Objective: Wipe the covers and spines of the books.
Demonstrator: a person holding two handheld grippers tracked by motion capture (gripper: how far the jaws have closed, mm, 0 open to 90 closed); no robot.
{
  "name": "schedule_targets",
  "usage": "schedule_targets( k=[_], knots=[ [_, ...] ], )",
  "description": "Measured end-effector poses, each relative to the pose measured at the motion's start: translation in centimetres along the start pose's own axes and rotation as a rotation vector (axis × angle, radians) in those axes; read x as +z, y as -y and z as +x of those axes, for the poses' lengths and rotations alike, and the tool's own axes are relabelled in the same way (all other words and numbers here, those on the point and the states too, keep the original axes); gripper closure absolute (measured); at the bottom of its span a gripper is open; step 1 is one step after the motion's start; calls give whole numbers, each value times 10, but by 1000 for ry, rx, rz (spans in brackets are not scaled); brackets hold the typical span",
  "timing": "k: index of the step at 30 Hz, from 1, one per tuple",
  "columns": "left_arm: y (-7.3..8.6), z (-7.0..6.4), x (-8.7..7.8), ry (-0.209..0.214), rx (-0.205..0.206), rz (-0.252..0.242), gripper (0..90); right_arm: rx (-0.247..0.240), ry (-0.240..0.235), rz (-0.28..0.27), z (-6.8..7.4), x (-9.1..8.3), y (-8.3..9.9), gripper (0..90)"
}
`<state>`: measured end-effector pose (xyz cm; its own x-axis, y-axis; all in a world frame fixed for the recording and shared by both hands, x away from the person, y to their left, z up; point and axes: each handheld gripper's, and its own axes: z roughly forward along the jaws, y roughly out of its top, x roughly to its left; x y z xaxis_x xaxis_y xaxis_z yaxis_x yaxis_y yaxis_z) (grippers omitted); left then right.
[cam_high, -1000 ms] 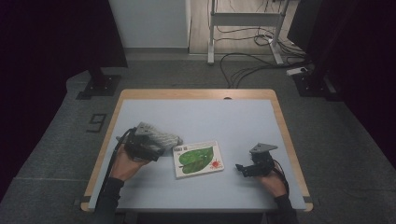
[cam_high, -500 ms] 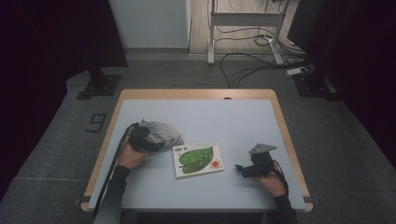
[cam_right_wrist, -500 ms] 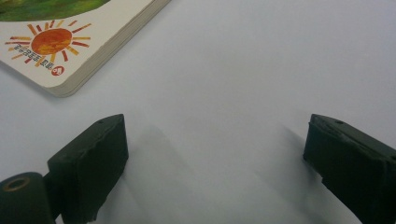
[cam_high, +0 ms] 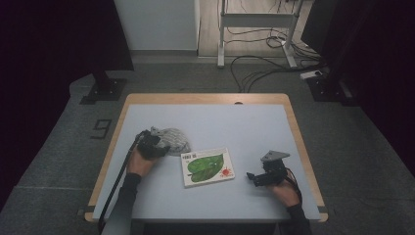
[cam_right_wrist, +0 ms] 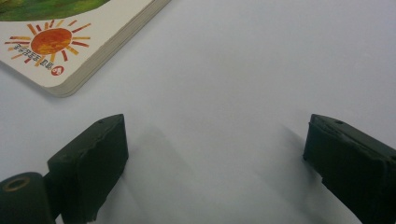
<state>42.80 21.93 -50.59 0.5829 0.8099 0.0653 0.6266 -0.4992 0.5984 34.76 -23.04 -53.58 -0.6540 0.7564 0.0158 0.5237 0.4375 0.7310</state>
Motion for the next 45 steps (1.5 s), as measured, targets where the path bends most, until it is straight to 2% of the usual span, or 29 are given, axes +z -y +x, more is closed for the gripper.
schedule_targets(
  k=[4, 10, 16, 19, 26, 31, 34, 37, 41, 45],
  knots=[
    [-1, 3, -4, 19, -11, 0, 675, 0, 0, -1, 0, 0, 0, 56],
    [-3, 10, -19, 82, -48, -40, 690, 0, 0, 0, 0, 0, 0, 56],
    [-6, 7, -39, 128, -33, -73, 687, 0, 0, 0, 0, 0, 0, 56],
    [-10, 3, -48, 133, -27, -87, 686, 0, 0, 0, 0, 0, 0, 56],
    [-22, -12, -65, 167, 2, -139, 684, 0, 0, 0, 0, 0, 0, 56],
    [-26, -30, -59, 208, 34, -129, 682, -1, 0, -1, 0, 0, 0, 56],
    [-27, -43, -47, 242, 47, -108, 681, -1, 0, -1, 0, 0, 0, 55],
    [-25, -50, -38, 259, 56, -84, 680, -1, 0, -1, 0, 0, 0, 56],
    [-23, -58, -25, 272, 73, -59, 676, 0, 0, -1, 0, 0, 0, 56],
    [-21, -66, -16, 261, 104, -36, 674, 0, 0, -1, 0, 0, 0, 56]
  ],
)
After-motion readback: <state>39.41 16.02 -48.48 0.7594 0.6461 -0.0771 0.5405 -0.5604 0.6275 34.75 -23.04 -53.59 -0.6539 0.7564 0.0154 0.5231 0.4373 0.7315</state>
